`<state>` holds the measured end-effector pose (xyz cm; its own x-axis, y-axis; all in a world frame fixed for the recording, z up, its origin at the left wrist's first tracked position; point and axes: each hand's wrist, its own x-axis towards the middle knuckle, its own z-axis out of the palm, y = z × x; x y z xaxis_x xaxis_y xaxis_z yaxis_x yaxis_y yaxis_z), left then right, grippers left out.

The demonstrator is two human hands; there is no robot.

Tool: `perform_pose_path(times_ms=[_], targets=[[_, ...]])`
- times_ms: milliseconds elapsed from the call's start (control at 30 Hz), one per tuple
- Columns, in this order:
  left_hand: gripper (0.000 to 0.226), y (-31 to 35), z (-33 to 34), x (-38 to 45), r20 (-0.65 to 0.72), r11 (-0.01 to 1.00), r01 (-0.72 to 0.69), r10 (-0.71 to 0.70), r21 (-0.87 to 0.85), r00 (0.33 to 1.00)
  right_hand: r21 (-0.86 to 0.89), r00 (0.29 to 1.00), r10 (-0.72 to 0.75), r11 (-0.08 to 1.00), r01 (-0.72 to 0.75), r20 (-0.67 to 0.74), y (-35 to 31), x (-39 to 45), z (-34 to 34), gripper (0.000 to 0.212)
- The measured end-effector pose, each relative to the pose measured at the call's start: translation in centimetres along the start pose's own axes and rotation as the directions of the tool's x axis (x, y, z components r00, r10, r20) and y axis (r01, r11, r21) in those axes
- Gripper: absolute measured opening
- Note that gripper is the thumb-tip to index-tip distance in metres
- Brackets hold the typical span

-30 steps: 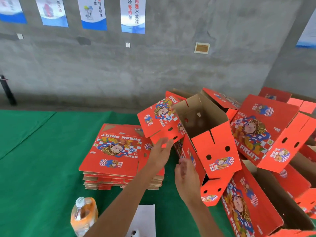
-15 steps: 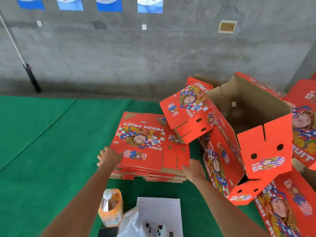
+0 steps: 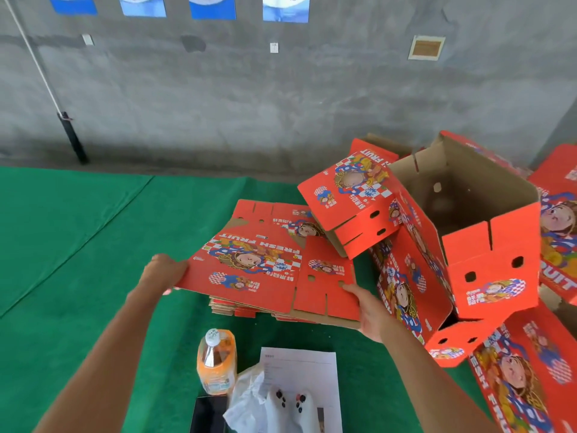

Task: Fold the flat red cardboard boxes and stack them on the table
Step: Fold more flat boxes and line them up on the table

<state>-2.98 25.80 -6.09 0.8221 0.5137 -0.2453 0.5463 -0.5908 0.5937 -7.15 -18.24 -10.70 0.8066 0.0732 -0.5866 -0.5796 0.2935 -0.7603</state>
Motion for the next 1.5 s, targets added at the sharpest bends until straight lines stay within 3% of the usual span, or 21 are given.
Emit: perform_pose_path(times_ms=[133,267,300,367,433,500,567,633,700,800,833,867,933,1000,1067,1100,1167,1333,1500], targets=[[0.033,-0.3,-3.8,-2.4,-0.113,0.998,-0.035,0.028,-0.054,0.993,0.050,0.965,-0.066,0.997,0.055,0.255,-0.2,-3.2,2.1,0.036],[0.045,1.8,-6.1,-8.2,-0.208,0.971,-0.048,0.099,0.234,0.973,0.001,0.962,-0.183,0.982,0.186,0.201,-2.3,-7.4,6.9,0.032],[0.045,2.8,-6.3,-9.8,-0.185,0.971,-0.100,0.142,0.217,0.972,-0.023,0.960,-0.211,0.975,0.219,0.183,-2.8,-8.4,8.2,0.030],[0.041,5.3,-6.4,-13.0,-0.051,0.962,-0.274,0.274,-0.007,0.960,-0.086,0.939,-0.297,0.945,0.315,0.176,-3.7,-10.7,11.2,0.024],[0.048,8.0,-6.2,-16.9,0.062,0.887,-0.425,0.442,-0.182,0.895,-0.184,0.889,-0.423,0.873,0.452,0.176,-4.3,-13.3,14.0,0.020],[0.056,10.7,-6.4,-20.9,0.118,0.822,-0.493,0.541,-0.285,0.833,-0.279,0.787,-0.589,0.736,0.616,0.184,-4.6,-15.7,16.2,0.035],[0.062,12.9,-6.8,-24.1,0.126,0.766,-0.513,0.596,-0.388,0.793,-0.385,0.606,-0.760,0.499,0.776,0.236,-4.5,-17.8,17.8,0.052],[0.058,14.5,-7.3,-26.6,0.061,0.707,-0.542,0.632,-0.455,0.773,-0.402,0.430,-0.848,0.294,0.867,0.310,-4.0,-19.7,18.6,0.054],[0.045,15.4,-8.1,-28.3,-0.103,0.664,-0.628,0.650,-0.406,0.753,-0.376,0.295,-0.881,0.149,0.915,0.369,-3.6,-21.2,18.8,0.047],[0.011,15.6,-9.4,-30.3,-0.414,0.603,-0.759,0.643,-0.245,0.644,-0.280,0.080,-0.852,-0.079,0.957,0.517,-3.9,-23.1,18.4,0.028],[0.013,15.4,-9.9,-30.9,-0.468,0.577,-0.778,0.632,-0.248,0.618,-0.235,0.046,-0.816,-0.111,0.966,0.576,-4.2,-23.3,17.9,0.027],[0.016,15.2,-10.4,-31.3,-0.499,0.548,-0.785,0.613,-0.289,0.612,-0.216,0.051,-0.793,-0.104,0.971,0.607,-4.7,-23.3,17.3,0.028],[0.021,14.2,-11.3,-32.0,-0.534,0.481,-0.775,0.562,-0.410,0.632,-0.273,0.140,-0.829,-0.016,0.962,0.542,-5.6,-22.5,15.4,0.026],[0.022,12.8,-12.0,-32.3,-0.505,0.412,-0.725,0.526,-0.553,0.684,-0.418,0.291,-0.888,0.127,0.899,0.356,-6.8,-20.7,12.7,0.036],[0.018,11.1,-12.2,-32.0,-0.435,0.353,-0.640,0.507,-0.683,0.744,-0.547,0.475,-0.855,0.301,0.781,0.209,-8.1,-19.0,10.0,0.061],[0.015,10.0,-12.2,-31.6,-0.402,0.334,-0.600,0.501,-0.727,0.766,-0.579,0.522,-0.835,0.344,0.739,0.171,-8.6,-18.2,8.8,0.069],[0.017,7.4,-12.0,-30.6,-0.332,0.325,-0.532,0.504,-0.782,0.797,-0.595,0.546,-0.830,0.384,0.706,0.112,-9.4,-16.8,6.6,0.072],[0.065,2.7,-10.0,-28.9,-0.130,0.359,-0.357,0.524,-0.862,0.842,-0.452,0.589,-0.807,0.513,0.729,0.034,-8.4,-16.1,2.8,0.079],[0.070,1.6,-6.5,-28.2,0.119,0.506,-0.168,0.486,-0.846,0.866,-0.418,0.589,-0.806,0.554,0.720,-0.054,-6.3,-17.3,-0.2,0.094]])
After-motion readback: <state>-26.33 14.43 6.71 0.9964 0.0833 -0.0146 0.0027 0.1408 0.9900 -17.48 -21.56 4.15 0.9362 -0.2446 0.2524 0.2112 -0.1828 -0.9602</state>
